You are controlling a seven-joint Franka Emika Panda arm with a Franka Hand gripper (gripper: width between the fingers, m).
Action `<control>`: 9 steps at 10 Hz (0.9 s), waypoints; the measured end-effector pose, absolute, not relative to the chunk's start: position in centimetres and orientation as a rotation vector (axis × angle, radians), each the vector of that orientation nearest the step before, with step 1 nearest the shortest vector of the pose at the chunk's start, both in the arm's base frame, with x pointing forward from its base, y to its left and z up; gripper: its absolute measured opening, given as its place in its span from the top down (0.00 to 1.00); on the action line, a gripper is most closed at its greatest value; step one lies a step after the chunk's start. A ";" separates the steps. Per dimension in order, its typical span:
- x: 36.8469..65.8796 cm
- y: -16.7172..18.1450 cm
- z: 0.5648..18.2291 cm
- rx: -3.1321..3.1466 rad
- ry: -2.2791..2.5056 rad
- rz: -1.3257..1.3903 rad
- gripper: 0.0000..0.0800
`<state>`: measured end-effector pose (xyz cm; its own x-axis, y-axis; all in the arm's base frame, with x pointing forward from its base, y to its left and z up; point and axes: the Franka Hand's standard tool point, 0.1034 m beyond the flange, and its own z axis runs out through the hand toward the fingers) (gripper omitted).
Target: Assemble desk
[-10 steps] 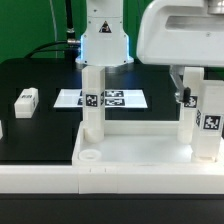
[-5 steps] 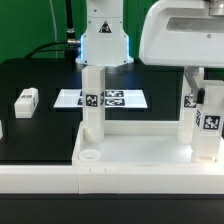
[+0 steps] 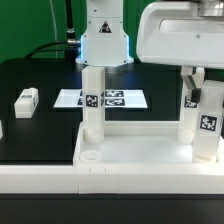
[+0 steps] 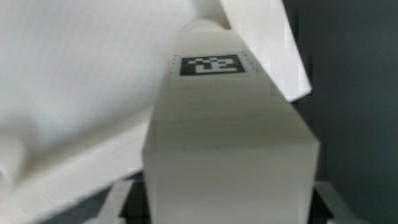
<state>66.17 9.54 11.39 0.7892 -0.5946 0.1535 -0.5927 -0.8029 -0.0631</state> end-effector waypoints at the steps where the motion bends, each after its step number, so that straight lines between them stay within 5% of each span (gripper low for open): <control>1: 66.1 9.1 11.3 -2.869 1.150 -0.264 0.64; 5: 65.3 8.4 11.2 -2.442 1.833 -0.186 0.64; 8: 65.2 8.3 11.1 -2.425 1.863 -0.184 0.63; 9: 65.3 8.3 11.2 -2.466 1.812 -0.188 0.38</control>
Offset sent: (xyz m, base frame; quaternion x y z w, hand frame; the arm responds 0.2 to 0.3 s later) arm 0.0194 0.0287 0.0088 0.1164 -0.0373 0.3184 0.9400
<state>65.25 8.28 11.17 0.2945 -0.9541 0.0536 -0.9449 -0.2992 -0.1332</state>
